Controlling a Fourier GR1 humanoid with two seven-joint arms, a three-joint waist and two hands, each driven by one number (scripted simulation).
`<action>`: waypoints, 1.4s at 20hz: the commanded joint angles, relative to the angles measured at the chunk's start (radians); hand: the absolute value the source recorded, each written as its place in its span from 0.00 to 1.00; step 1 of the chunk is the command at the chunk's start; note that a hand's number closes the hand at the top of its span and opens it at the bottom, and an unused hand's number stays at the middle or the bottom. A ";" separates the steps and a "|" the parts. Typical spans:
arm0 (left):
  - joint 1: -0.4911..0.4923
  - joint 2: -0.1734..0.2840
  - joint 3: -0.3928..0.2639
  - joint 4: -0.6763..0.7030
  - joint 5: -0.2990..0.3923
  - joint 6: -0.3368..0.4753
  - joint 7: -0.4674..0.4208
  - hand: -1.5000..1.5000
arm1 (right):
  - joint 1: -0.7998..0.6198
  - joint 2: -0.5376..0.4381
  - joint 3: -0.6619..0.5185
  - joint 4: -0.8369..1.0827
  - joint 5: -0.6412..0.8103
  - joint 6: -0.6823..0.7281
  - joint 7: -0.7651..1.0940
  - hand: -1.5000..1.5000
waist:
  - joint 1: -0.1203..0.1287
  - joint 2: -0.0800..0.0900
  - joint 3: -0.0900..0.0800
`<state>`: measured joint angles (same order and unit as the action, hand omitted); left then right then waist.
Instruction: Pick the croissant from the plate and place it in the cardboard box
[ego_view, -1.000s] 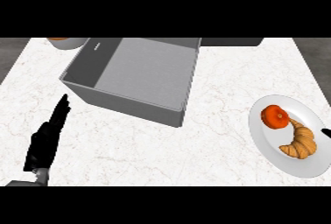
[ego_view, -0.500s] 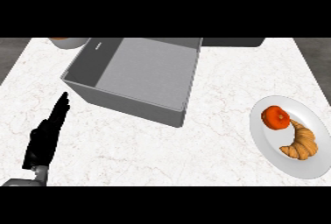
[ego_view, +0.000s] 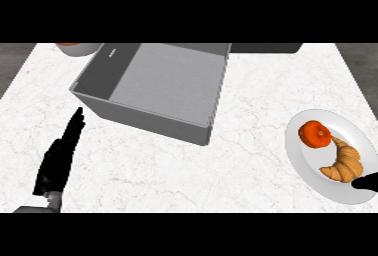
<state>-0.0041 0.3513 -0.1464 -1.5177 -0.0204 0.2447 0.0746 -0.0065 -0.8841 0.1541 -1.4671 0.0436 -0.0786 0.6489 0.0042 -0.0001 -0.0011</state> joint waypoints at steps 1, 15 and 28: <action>-0.018 0.034 0.069 0.022 0.037 -0.086 -0.005 0.50 | -0.047 0.054 -0.009 -0.023 0.054 0.032 0.115 0.00 | -0.002 0.000 0.001; -0.013 -0.057 0.117 -0.008 -0.062 -0.104 0.012 0.50 | 0.002 0.211 -0.102 -0.035 0.240 0.155 0.156 0.00 | -0.007 -0.001 0.001; 0.056 -0.117 0.122 -0.097 -0.128 -0.145 0.030 0.50 | -0.067 0.314 -0.224 0.132 0.356 0.204 0.014 0.00 | -0.002 -0.001 0.001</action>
<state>0.0184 0.2523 -0.0186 -1.5563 -0.1278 0.1133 0.0916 -0.0449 -0.5706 -0.0199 -1.3587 0.3930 0.0713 0.6854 0.0006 -0.0004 0.0002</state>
